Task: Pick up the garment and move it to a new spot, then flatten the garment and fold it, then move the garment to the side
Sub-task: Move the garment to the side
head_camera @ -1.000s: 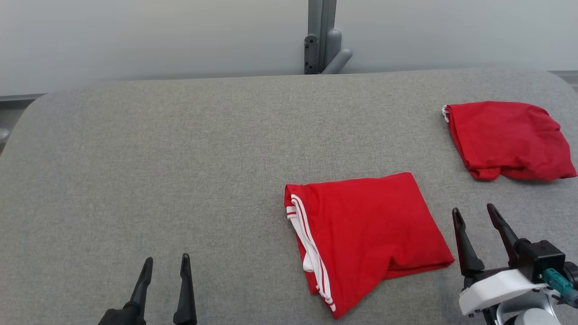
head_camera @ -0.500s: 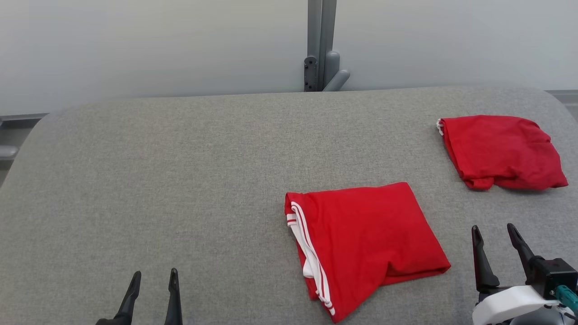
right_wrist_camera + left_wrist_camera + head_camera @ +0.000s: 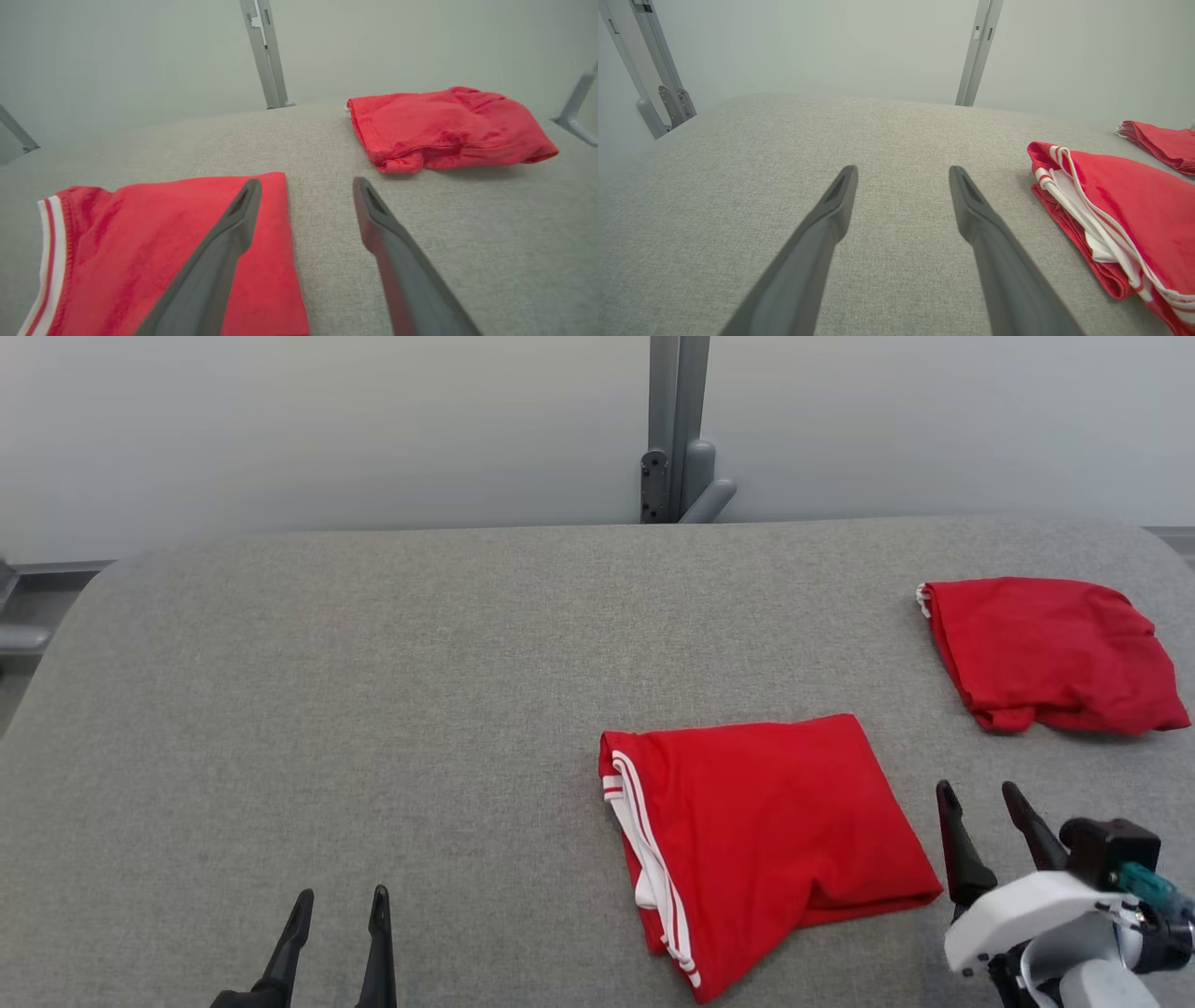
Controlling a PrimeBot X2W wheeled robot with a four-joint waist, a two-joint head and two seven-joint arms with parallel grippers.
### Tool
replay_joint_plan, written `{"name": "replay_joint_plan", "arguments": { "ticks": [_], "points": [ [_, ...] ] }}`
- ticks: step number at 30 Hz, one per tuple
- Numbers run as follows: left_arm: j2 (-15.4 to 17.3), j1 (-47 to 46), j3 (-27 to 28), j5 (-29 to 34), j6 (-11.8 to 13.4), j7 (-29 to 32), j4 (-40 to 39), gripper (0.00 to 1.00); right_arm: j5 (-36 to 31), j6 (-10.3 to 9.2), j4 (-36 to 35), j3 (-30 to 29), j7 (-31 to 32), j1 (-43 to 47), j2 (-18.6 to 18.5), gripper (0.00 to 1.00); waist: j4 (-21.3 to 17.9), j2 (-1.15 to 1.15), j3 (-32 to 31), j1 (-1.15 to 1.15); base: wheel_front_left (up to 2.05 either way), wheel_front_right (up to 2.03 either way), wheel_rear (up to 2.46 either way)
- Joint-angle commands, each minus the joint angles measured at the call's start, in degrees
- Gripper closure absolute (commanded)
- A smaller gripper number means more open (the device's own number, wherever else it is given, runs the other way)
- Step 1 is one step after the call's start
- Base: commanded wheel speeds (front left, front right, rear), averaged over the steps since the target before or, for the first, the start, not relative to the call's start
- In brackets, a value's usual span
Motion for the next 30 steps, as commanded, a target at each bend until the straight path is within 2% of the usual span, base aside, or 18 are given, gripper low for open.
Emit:
{"name": "replay_joint_plan", "arguments": {
  "ticks": [1,5,8,14,20,21,22,26,30],
  "points": [
    [0.07,-0.17,-0.36,-0.67,0.42,-0.22,-0.50,0.00,2.29,-0.04,1.37,0.65,3.41,-3.11,-1.61,0.00,0.96,0.20,1.07,0.00,0.00,0.00,0.00],
    [0.06,-0.73,-0.92,-1.31,0.88,-0.22,-0.61,0.00,5.70,-0.02,5.47,2.62,10.73,-7.46,-2.47,0.00,2.23,0.20,2.60,0.00,0.00,0.00,0.00],
    [0.06,-1.22,-1.37,-1.73,1.08,-0.22,-0.63,0.00,5.95,-0.02,7.77,3.25,13.29,-9.41,-3.29,0.00,2.99,0.20,3.27,0.00,0.00,0.00,0.00],
    [0.06,-2.51,-2.79,-2.25,1.56,-0.22,-0.50,0.00,8.81,-0.02,14.49,3.85,16.21,-12.67,-3.42,0.00,5.28,0.20,4.60,0.00,0.00,0.00,0.00],
    [0.06,-3.18,-2.56,-2.01,1.69,-0.22,-0.61,0.00,12.25,-0.02,19.76,6.35,17.74,-14.37,-3.60,0.00,5.84,0.20,5.62,0.00,0.00,0.00,0.00],
    [0.06,-3.18,-2.44,-1.93,1.75,-0.22,-0.65,0.00,13.04,-0.01,20.19,7.02,17.83,-14.74,-3.63,0.21,5.72,0.20,5.74,0.00,0.00,0.00,0.00],
    [0.06,-3.27,-2.32,-1.87,1.80,-0.22,-0.71,0.00,14.10,-0.01,20.32,7.74,17.53,-15.08,-3.73,1.00,5.57,0.20,5.88,0.00,0.00,0.00,0.00],
    [0.05,-3.67,-1.92,-2.13,1.88,-0.22,-1.29,0.00,16.94,-0.01,18.81,10.76,14.98,-17.13,-5.45,1.00,3.79,0.20,6.35,0.00,0.00,0.00,0.00],
    [0.06,-4.07,-1.66,-2.59,2.08,-0.22,-1.80,0.00,18.44,-0.02,16.93,14.42,13.43,-20.44,-7.63,1.00,0.25,0.20,7.07,0.00,0.00,0.00,0.00]
  ]
}}
